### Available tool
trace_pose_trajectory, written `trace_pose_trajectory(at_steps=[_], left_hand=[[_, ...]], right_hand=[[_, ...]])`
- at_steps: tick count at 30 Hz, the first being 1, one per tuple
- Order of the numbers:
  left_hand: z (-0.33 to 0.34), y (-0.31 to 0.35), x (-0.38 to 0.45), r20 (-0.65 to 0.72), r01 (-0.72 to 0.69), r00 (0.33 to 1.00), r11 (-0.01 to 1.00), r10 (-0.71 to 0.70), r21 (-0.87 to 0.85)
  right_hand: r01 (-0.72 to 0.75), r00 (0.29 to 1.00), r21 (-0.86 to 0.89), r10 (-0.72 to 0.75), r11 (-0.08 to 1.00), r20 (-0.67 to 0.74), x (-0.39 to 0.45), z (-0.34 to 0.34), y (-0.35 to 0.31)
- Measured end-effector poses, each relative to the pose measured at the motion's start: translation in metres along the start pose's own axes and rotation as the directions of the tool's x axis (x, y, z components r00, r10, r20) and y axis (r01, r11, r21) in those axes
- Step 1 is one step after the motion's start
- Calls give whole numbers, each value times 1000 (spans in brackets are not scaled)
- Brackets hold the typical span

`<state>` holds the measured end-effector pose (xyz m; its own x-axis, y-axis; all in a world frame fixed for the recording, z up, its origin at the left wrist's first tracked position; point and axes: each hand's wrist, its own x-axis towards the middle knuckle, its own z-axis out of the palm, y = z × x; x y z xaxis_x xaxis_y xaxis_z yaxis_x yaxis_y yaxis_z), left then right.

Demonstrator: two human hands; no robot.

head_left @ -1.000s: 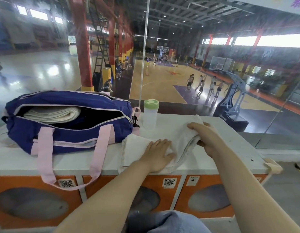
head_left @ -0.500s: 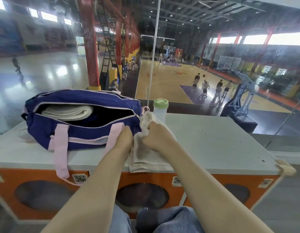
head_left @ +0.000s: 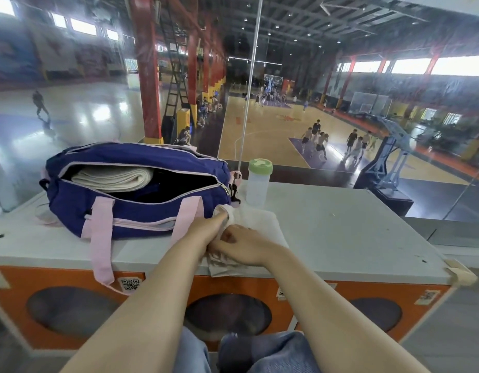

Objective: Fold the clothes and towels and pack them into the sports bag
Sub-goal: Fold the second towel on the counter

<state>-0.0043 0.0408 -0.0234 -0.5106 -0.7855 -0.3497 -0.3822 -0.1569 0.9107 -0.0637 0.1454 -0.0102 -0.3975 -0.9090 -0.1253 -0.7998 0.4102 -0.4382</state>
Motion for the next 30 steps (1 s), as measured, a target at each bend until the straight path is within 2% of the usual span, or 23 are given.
trace_pose_trajectory(at_steps=[4, 8, 11, 13, 16, 18, 21, 25, 30], left_hand=[[4, -4, 4, 36, -43, 999, 987, 38, 154], [7, -3, 1, 52, -75, 997, 951, 62, 300], [10, -5, 0, 39, -94, 996, 933, 85, 348], [11, -4, -5, 19, -102, 995, 915, 102, 391], [12, -1, -12, 24, -127, 991, 869, 131, 478], [12, -1, -13, 43, -143, 990, 896, 138, 421], [11, -1, -8, 36, -171, 985, 961, 167, 219], [7, 2, -3, 14, -194, 981, 980, 193, 53], [-7, 19, -26, 96, -148, 984, 987, 153, -59]], right_hand=[[26, 1000, 203, -29, 979, 11, -6, -10, 16], [14, 963, 435, 105, 901, -250, -3, -16, 41], [-128, 868, 409, 301, 904, -395, -3, -20, 59], [-263, 805, 451, 452, 853, -385, -7, -22, 65], [-380, 780, 567, 583, 731, -229, -7, -18, 74], [-370, 780, 612, 591, 699, -204, -4, -16, 78], [-366, 766, 633, 607, 683, -211, 0, -13, 86], [-314, 797, 709, 581, 631, -164, -9, -15, 75], [-183, 841, 932, 541, 314, -18, -11, -22, 69]])
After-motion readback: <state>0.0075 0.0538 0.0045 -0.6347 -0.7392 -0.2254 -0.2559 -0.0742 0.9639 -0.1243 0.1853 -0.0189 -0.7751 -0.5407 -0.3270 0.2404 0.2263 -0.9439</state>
